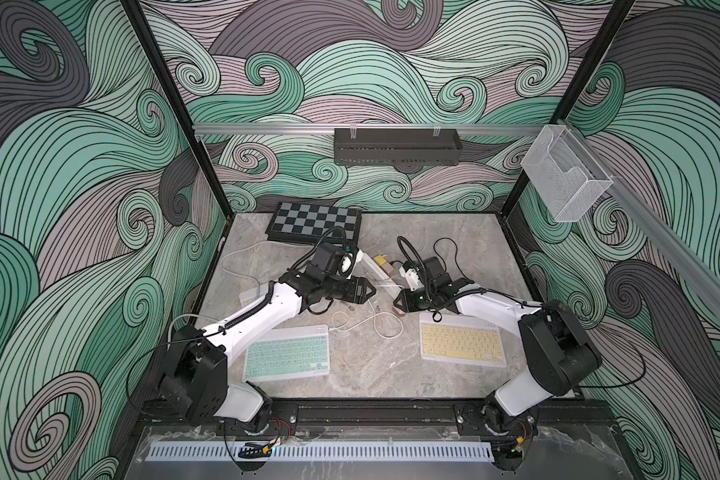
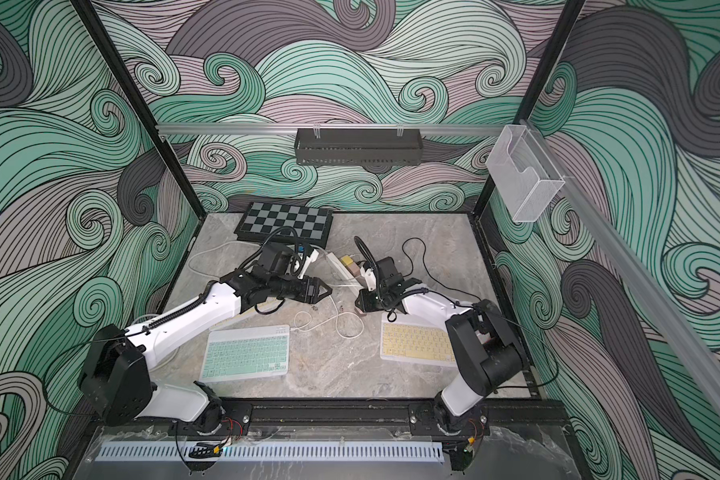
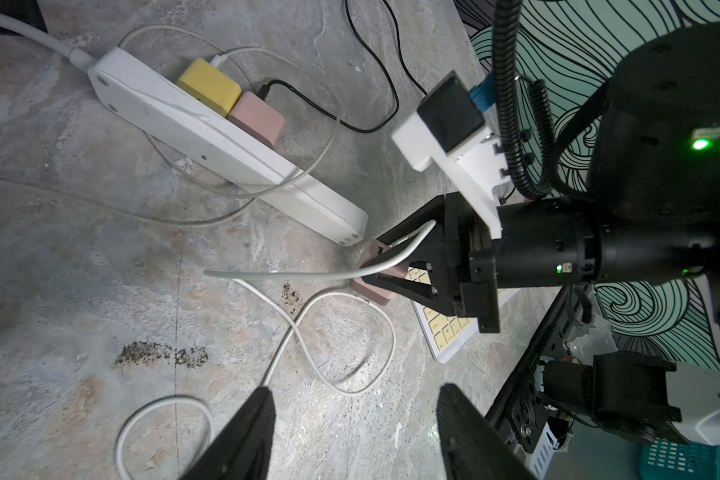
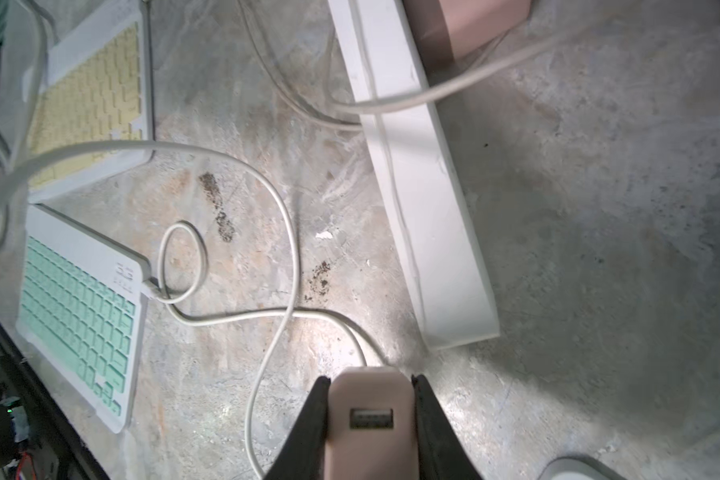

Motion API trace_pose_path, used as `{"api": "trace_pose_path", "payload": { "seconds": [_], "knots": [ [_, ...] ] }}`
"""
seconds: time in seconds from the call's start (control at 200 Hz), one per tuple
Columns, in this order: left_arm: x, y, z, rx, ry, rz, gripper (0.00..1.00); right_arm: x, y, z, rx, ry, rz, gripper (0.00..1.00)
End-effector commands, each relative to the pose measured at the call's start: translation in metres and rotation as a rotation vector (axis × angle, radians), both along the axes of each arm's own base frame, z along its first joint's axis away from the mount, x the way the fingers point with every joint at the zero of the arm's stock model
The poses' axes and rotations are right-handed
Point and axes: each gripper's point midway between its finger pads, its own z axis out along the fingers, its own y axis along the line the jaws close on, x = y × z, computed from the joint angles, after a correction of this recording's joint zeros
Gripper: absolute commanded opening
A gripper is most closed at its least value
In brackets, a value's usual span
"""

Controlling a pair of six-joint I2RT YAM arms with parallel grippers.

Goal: Unplug the wireless keyboard
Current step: Place the plug at the center of the board.

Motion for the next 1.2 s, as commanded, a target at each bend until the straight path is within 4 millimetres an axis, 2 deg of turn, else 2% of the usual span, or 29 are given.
{"api": "trace_pose_path", "payload": {
  "seconds": [0.0, 0.04, 0.075, 0.09, 0.11, 0.19, 0.335, 0.51, 0.61, 0.77, 0.891, 1.086, 1.196],
  "knots": [
    [0.006, 0.002, 0.009, -0.016, -0.010, 0.029, 0.63, 0.003, -0.006, -0.006, -0.068, -0.001, -0.001, 0.03],
    [0.007, 0.002, 0.010, -0.021, -0.008, 0.031, 0.63, 0.002, -0.005, -0.006, -0.070, 0.000, -0.001, 0.10],
    [0.007, 0.000, 0.013, -0.030, -0.009, 0.026, 0.63, 0.002, -0.005, -0.007, -0.071, 0.000, 0.000, 0.23],
    [0.008, -0.001, 0.004, -0.016, 0.012, 0.023, 0.63, 0.002, -0.005, -0.007, -0.069, 0.000, 0.001, 0.30],
    [0.009, -0.003, 0.002, -0.017, 0.019, 0.018, 0.63, 0.002, -0.005, -0.006, -0.068, 0.000, 0.002, 0.36],
    [0.008, -0.007, 0.000, -0.026, 0.035, -0.005, 0.63, 0.002, -0.006, -0.002, -0.070, -0.010, 0.003, 0.47],
    [0.007, -0.012, -0.002, -0.046, 0.058, -0.009, 0.64, 0.000, -0.010, 0.008, -0.079, -0.020, 0.002, 0.64],
    [0.001, -0.013, -0.004, -0.085, 0.092, 0.011, 0.64, -0.010, -0.014, 0.022, -0.049, -0.002, -0.014, 0.72],
    [-0.007, -0.020, -0.008, -0.103, 0.112, -0.001, 0.64, -0.010, -0.020, 0.033, -0.025, 0.006, -0.042, 0.83],
    [-0.018, -0.036, -0.027, -0.082, 0.148, -0.029, 0.65, -0.004, -0.031, 0.049, 0.072, 0.018, -0.102, 0.84],
    [-0.026, -0.059, -0.035, -0.065, 0.146, -0.068, 0.66, 0.006, -0.046, 0.053, 0.112, 0.026, -0.173, 0.80],
    [-0.033, -0.089, -0.061, 0.110, 0.079, -0.109, 0.67, 0.009, -0.070, 0.052, 0.209, 0.058, -0.299, 0.75],
    [-0.027, -0.101, -0.073, 0.211, 0.035, -0.138, 0.67, 0.012, -0.077, 0.052, 0.246, 0.040, -0.330, 0.74]
  ]
}}
